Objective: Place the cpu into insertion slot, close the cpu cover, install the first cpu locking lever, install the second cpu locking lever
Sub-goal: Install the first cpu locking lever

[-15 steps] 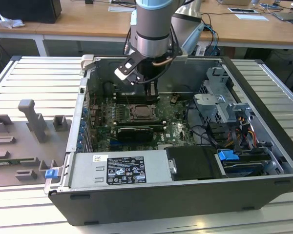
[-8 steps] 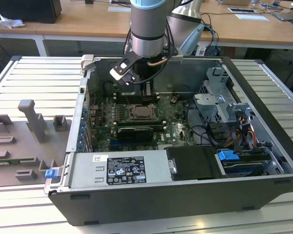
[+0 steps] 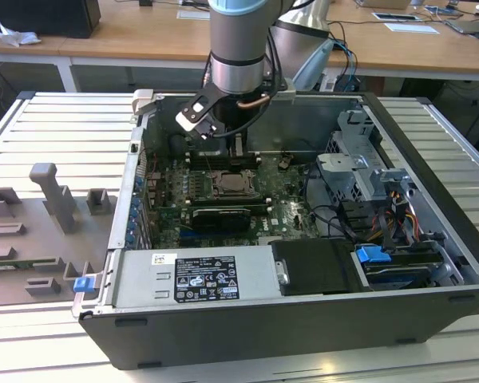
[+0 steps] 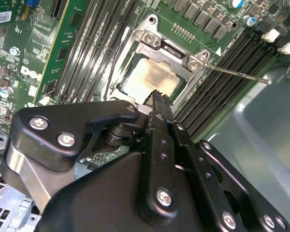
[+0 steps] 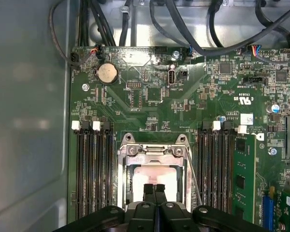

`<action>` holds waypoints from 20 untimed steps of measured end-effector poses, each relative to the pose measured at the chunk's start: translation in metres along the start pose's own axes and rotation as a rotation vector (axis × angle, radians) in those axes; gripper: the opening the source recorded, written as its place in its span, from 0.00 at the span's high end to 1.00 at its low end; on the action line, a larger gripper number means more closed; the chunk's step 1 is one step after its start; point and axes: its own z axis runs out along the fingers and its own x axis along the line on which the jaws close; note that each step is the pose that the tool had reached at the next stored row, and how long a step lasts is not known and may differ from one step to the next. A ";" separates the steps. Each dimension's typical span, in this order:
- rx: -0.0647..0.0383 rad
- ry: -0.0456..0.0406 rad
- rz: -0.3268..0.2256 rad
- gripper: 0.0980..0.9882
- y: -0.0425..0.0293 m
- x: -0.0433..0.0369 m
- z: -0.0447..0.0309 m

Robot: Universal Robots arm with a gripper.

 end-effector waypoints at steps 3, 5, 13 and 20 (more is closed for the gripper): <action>0.000 -0.0001 0.000 0.99 0.0000 0.0001 -0.0023; 0.000 -0.0002 0.000 0.99 0.0001 0.0001 -0.0045; 0.001 -0.0008 0.000 0.99 0.0020 0.0014 -0.0485; 0.005 0.0048 -0.146 0.99 0.0023 0.0016 -0.0560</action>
